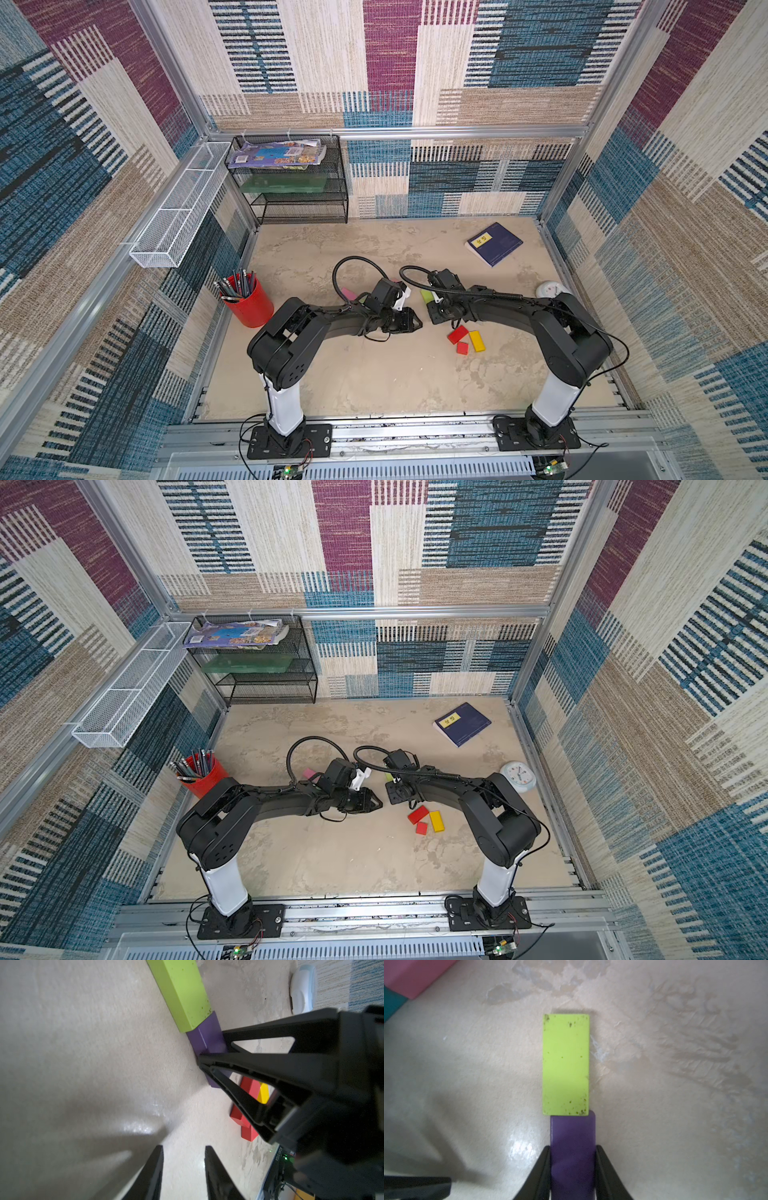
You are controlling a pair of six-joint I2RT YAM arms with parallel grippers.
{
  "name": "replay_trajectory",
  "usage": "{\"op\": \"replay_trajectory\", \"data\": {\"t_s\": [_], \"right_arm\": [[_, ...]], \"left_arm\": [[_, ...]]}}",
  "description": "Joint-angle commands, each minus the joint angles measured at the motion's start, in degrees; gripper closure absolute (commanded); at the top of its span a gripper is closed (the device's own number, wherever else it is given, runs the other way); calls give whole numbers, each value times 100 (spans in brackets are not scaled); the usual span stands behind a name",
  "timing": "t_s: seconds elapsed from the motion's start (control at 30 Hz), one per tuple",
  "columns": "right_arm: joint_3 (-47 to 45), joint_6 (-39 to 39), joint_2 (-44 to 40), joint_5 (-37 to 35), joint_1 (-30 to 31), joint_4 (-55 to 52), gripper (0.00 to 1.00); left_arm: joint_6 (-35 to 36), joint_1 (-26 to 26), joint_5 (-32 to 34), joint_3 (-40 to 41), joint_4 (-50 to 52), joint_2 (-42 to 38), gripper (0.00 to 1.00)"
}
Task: Assemble the letter v with building blocks
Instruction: Assemble the building block at the center of the board.
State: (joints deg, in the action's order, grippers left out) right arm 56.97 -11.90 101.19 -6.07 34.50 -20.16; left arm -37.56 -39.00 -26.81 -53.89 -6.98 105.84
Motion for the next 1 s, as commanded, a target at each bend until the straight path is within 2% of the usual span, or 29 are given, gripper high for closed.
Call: {"op": "replay_trajectory", "data": {"t_s": [0.0,0.67,0.77,0.83,0.97], "right_arm": [[-76,-39,47,223,17,-384,67],[-106,-196,15,334,101,-422,65],[-173,-258,-119,240,60,-406,50],[-259,-292,-284,252,22,-357,35],[-464,-469,-993,324,-50,-222,24]], "left_arm": [[-102,-2,79,-17,-13,6,63],[-120,-20,97,-30,-19,42,63],[-129,-28,99,-49,-20,77,63],[-129,-36,88,-69,-14,96,63],[-151,-35,79,-126,-19,145,63]]}}
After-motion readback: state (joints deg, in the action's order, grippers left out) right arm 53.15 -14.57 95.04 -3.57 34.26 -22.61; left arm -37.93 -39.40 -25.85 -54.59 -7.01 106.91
